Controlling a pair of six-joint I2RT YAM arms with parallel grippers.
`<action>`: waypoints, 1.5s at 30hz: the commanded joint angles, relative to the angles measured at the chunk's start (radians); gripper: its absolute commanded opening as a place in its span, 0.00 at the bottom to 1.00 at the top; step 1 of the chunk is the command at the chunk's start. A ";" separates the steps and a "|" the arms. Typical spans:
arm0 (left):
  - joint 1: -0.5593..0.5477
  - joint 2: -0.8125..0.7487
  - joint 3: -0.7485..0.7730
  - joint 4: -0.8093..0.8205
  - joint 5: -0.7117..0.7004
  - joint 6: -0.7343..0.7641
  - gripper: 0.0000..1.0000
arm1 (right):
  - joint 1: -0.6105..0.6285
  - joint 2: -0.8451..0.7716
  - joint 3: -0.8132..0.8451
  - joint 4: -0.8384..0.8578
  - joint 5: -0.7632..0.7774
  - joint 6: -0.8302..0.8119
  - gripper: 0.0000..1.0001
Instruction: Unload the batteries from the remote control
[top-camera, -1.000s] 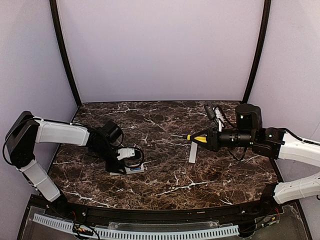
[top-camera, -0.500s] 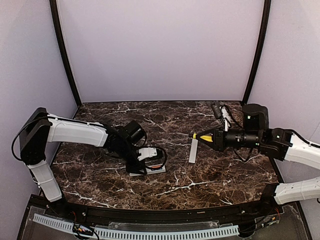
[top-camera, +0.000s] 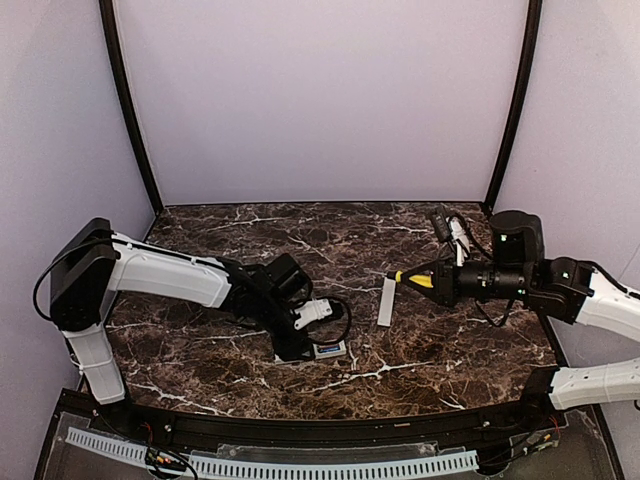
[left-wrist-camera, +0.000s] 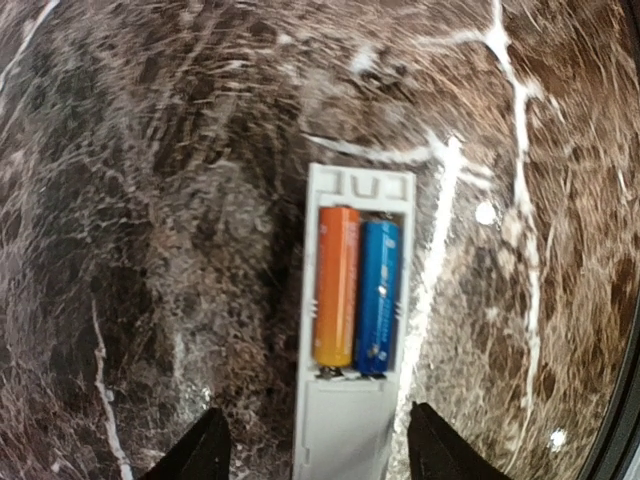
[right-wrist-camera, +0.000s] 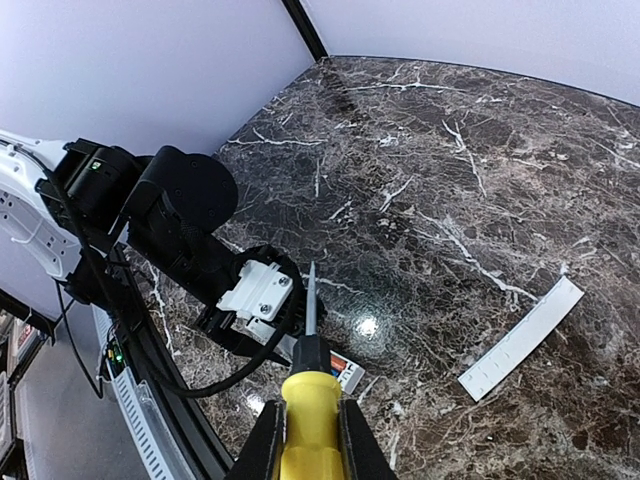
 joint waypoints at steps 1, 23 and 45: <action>-0.005 -0.056 -0.062 0.111 -0.029 -0.042 0.67 | -0.002 -0.003 0.013 -0.009 0.020 0.006 0.00; -0.005 -0.401 -0.816 1.054 -0.230 -0.265 0.98 | -0.002 0.146 0.122 -0.028 -0.012 -0.006 0.00; 0.167 -0.067 -0.825 1.443 0.245 -0.165 0.80 | -0.001 0.174 0.145 -0.047 -0.020 0.016 0.00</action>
